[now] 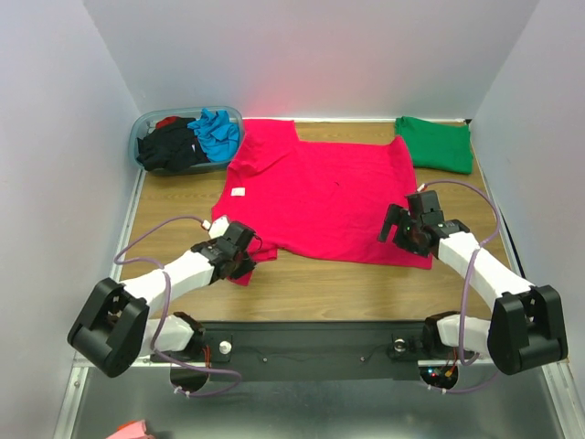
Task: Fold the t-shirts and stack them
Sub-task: Flatten the tshirt out
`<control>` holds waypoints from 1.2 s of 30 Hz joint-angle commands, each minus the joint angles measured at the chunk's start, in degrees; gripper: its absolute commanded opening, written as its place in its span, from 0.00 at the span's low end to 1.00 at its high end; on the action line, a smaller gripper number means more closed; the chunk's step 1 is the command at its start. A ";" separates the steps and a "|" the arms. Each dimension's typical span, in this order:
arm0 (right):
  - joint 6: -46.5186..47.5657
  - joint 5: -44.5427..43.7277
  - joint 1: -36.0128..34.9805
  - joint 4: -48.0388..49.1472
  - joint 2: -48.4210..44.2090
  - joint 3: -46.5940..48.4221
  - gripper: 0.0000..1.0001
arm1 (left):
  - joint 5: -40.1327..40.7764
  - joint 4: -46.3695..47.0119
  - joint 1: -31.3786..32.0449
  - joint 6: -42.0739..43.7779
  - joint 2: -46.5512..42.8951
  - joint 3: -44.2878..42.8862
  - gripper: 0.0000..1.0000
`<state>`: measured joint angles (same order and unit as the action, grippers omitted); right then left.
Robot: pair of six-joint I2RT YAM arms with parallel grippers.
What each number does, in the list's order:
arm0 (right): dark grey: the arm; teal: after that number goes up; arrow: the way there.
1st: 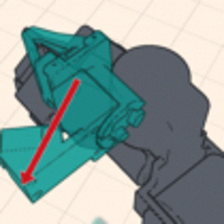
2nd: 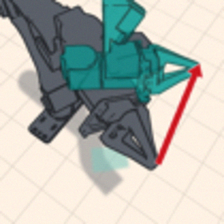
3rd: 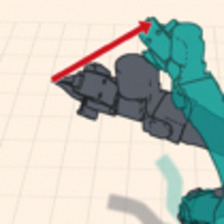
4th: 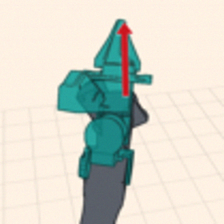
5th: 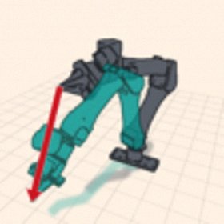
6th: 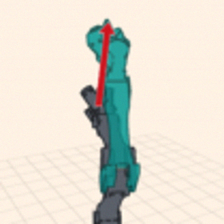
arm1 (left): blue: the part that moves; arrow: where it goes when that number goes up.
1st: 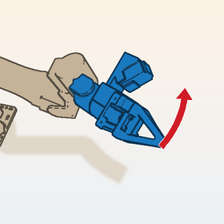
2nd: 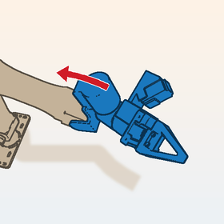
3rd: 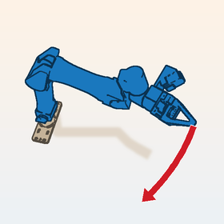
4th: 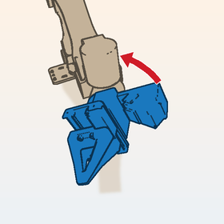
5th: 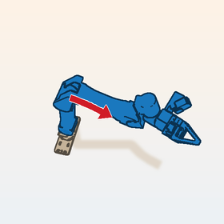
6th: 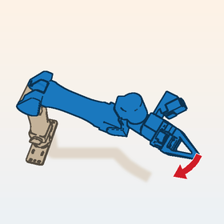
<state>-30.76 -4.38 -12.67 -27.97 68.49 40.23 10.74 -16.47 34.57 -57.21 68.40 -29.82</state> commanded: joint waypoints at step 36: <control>-2.46 -13.11 0.27 -2.36 -0.55 3.62 1.00 | -8.92 -32.92 20.63 -1.41 -7.14 -12.36 0.98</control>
<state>-31.94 -13.76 -12.67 -29.78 67.79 39.18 -2.17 -44.25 54.89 -58.41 62.72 -37.65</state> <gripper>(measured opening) 0.998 0.937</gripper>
